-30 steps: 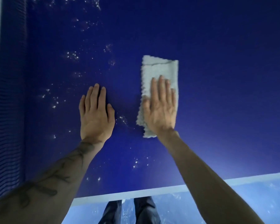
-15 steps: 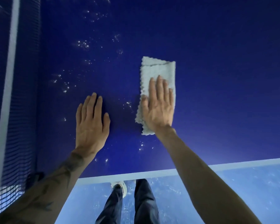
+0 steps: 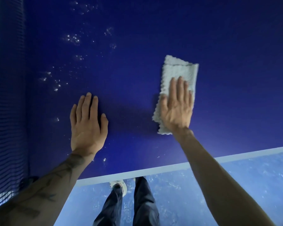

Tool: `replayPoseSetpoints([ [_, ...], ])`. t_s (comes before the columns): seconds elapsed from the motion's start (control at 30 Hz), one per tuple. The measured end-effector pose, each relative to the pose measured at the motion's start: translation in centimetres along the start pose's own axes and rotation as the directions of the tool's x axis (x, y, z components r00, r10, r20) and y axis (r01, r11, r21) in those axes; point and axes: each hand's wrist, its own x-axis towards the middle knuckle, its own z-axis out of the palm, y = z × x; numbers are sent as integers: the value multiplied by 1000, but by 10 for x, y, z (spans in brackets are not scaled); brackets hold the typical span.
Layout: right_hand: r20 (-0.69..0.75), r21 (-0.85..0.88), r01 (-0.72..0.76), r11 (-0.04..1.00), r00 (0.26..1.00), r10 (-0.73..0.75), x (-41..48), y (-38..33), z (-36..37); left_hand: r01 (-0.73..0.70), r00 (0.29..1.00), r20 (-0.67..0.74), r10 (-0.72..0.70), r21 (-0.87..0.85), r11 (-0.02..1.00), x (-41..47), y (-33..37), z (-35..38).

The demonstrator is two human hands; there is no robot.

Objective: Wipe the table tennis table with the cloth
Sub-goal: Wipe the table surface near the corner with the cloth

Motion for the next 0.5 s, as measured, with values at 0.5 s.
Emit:
replayPoseSetpoints([
  [0.5, 11, 14, -4, 1000, 1000, 4, -46, -17, 4, -11, 1000, -1, 11, 13, 1000, 0, 3, -5],
])
